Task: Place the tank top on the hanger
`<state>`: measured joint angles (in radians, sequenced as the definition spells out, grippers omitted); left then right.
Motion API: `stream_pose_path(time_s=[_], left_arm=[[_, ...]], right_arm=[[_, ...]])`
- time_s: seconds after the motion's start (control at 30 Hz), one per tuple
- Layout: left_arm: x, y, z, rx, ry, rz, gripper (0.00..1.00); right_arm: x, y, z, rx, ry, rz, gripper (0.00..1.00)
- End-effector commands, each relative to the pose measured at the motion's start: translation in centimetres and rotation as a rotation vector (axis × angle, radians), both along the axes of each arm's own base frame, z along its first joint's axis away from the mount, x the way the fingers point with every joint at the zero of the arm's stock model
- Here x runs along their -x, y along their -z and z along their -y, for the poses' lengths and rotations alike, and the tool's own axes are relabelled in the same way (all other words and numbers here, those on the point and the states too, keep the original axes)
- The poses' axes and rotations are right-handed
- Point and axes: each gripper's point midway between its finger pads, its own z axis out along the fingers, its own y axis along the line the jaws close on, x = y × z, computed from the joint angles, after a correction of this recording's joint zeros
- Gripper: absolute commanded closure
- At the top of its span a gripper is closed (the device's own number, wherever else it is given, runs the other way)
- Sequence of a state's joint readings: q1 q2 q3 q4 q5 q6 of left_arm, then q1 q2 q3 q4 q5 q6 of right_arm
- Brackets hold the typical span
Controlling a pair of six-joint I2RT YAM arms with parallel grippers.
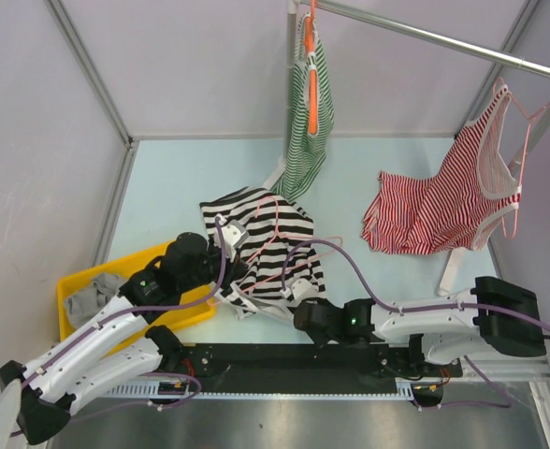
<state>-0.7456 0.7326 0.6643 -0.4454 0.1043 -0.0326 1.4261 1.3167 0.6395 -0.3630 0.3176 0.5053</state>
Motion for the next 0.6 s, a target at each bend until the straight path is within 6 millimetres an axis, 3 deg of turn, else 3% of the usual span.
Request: stream_pose_path(time_s=[0.0, 0.13, 0.17, 0.23, 0.27, 0.33, 0.57], left_arm=[[-0.5, -1.1, 0.2, 0.019, 0.006, 0.039, 1.00], [-0.5, -1.4, 0.1, 0.025, 0.000, 0.048, 1.00], [-0.5, -1.4, 0.1, 0.025, 0.000, 0.048, 1.00], [-0.7, -1.6, 0.0, 0.030, -0.004, 0.058, 1.00], [-0.6, -1.8, 0.0, 0.037, -0.002, 0.064, 1.00], [-0.6, -2.3, 0.0, 0.048, -0.005, 0.079, 1.00], [0.0, -4.4, 0.2, 0.126, 0.026, 0.136, 1.00]], right_arm=[[-0.8, -2.5, -1.1, -0.106, 0.024, -0.012, 1.00], [-2.4, -5.2, 0.2, -0.180, 0.074, -0.043, 1.00], [-3.7, -6.5, 0.8, -0.231, 0.111, -0.040, 1.00], [-4.3, -7.0, 1.7, -0.271, 0.136, -0.079, 1.00], [-6.1, -7.5, 2.8, -0.299, 0.195, -0.067, 1.00], [-6.5, -6.9, 3.7, -0.319, 0.210, -0.118, 1.00], [-12.8, -6.6, 7.0, -0.355, 0.430, -0.117, 1.00]])
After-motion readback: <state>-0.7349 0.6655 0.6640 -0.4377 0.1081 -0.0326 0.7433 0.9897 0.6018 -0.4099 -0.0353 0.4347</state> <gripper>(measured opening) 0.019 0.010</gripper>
